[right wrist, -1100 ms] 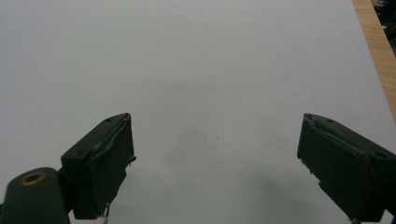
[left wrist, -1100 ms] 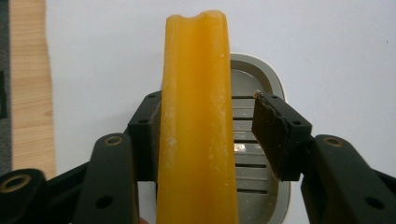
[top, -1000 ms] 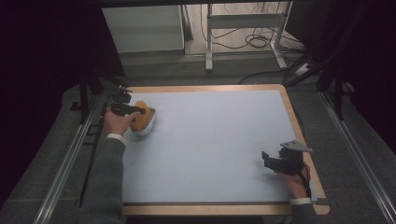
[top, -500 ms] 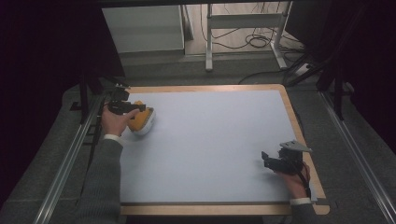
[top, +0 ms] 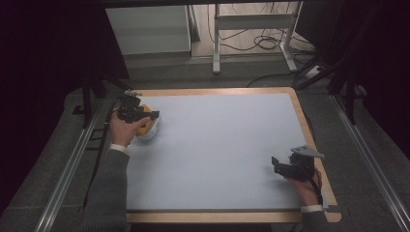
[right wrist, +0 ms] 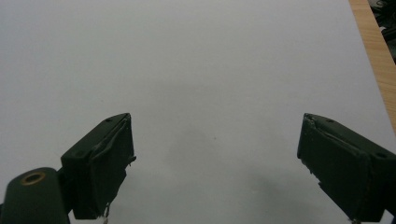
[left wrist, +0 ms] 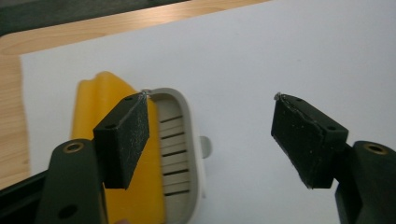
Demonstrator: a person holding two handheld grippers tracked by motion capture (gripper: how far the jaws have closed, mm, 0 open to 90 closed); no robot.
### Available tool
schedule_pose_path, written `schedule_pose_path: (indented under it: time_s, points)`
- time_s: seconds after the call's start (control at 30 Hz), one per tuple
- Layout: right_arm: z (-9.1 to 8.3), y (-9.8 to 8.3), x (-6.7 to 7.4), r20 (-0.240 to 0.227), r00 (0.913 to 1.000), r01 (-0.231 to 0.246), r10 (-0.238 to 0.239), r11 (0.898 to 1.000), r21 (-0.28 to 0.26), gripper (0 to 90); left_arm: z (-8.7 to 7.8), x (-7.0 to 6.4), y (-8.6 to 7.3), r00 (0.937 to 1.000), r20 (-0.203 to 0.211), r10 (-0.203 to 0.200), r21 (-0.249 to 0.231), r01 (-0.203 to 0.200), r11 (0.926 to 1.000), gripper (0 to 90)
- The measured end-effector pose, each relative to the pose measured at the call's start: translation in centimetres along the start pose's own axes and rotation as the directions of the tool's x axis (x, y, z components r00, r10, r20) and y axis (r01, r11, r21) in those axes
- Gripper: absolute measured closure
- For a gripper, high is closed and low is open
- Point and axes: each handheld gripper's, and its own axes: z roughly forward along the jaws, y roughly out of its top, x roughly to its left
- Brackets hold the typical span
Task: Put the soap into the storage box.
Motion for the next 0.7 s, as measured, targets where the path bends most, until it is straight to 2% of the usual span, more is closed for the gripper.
schedule_pose_path:
  time_s: [0.13,0.27,0.37,0.57,0.63,0.7]
  points:
    - [-0.1,0.0,0.0,-0.002,1.0000,0.004,-0.004,1.000,-0.005,10.8,-0.3,-0.6,-0.9,0.9993,0.035,0.016,-0.004,-0.015,0.9999,27.9]
    - [-0.1,0.0,0.1,-0.004,1.0000,0.005,-0.005,1.000,-0.006,10.8,-0.4,-1.7,-2.2,0.9973,0.058,0.046,-0.012,-0.046,0.9989,27.9]
    - [-0.1,0.1,0.2,-0.003,1.0000,0.007,-0.007,1.000,-0.009,10.8,-0.5,-2.1,-2.9,0.9961,0.069,0.055,-0.015,-0.054,0.9984,27.8]
    - [-0.1,0.1,0.3,-0.005,1.0000,0.008,-0.008,1.000,-0.006,10.8,-1.5,-3.5,-5.5,0.9922,0.098,0.077,-0.024,-0.075,0.9969,26.4]
    - [-0.1,0.1,0.2,-0.005,1.0000,0.008,-0.008,1.000,-0.006,10.8,-1.8,-4.0,-6.5,0.9890,0.128,0.075,-0.028,-0.072,0.9970,26.4]
    - [-0.1,0.1,0.2,-0.004,1.0000,0.007,-0.007,1.000,-0.006,10.8,-1.9,-4.3,-7.4,0.9875,0.138,0.076,-0.024,-0.074,0.9970,26.2]
